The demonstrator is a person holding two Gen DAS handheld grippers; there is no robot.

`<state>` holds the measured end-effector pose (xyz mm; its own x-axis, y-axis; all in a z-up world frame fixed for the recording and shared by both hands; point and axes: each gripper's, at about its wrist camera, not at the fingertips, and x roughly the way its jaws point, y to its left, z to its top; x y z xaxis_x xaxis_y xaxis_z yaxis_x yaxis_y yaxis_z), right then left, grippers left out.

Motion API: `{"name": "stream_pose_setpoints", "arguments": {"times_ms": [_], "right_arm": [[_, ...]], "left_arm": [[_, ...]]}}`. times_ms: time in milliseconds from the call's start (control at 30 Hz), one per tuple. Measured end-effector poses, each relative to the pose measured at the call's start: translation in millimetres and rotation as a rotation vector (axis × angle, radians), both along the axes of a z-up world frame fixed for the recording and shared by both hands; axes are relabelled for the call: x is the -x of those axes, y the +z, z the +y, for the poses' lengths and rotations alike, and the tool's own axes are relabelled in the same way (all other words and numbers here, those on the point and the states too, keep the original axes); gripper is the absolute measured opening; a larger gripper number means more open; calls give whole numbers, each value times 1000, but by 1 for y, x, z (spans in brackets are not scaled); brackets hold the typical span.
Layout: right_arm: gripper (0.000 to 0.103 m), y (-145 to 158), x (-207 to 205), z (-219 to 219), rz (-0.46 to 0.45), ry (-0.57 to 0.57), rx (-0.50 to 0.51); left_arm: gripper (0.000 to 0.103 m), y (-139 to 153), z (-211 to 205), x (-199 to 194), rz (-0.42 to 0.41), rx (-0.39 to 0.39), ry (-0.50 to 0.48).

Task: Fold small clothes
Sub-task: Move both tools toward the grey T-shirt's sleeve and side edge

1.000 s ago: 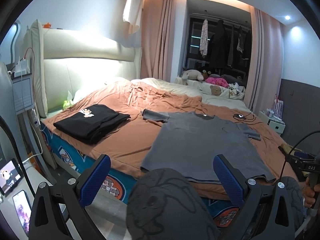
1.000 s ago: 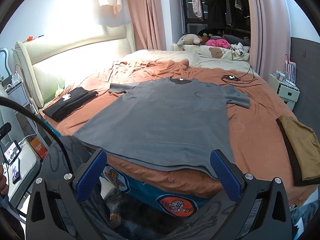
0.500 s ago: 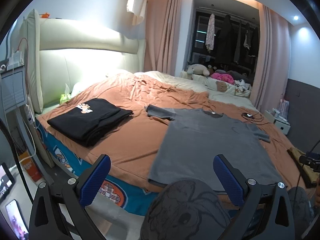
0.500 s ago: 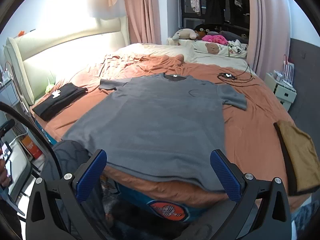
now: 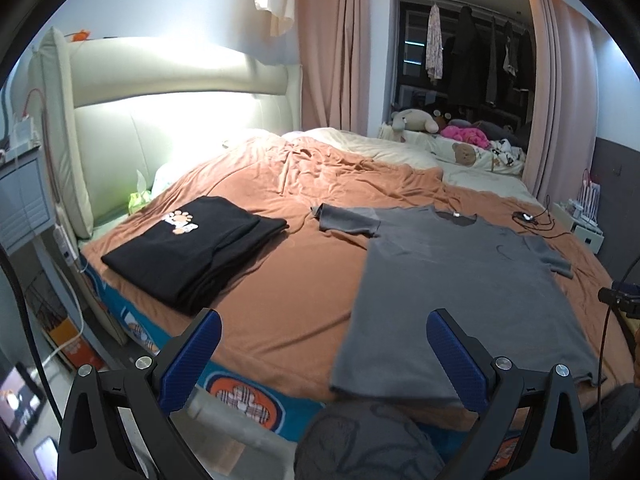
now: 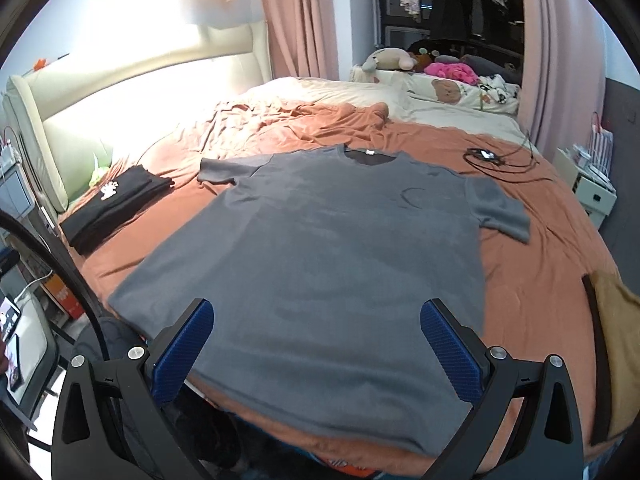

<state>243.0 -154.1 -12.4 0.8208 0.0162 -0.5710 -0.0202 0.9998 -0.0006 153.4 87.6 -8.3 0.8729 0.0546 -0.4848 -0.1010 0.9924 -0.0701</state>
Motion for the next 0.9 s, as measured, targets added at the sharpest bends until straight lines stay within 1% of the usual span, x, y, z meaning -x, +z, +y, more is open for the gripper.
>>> {"name": "stream_pose_setpoints", "arguments": {"times_ms": [267, 433, 533, 733, 900], "right_arm": [[103, -5, -63, 5, 47, 16, 19], [103, -5, -106, 3, 74, 22, 14], [103, -4, -131, 1, 76, 28, 13], [103, 1, -181, -1, 60, 64, -7], [103, -5, -219, -5, 62, 94, -38]], "left_arm": [[103, -3, 9, -72, 26, 22, -46], [100, -4, 12, -121, 53, 45, -74], [99, -3, 12, -151, 73, 46, -87], [99, -3, 14, -212, 108, 105, -127], [99, -7, 18, -263, 144, 113, -131]]}}
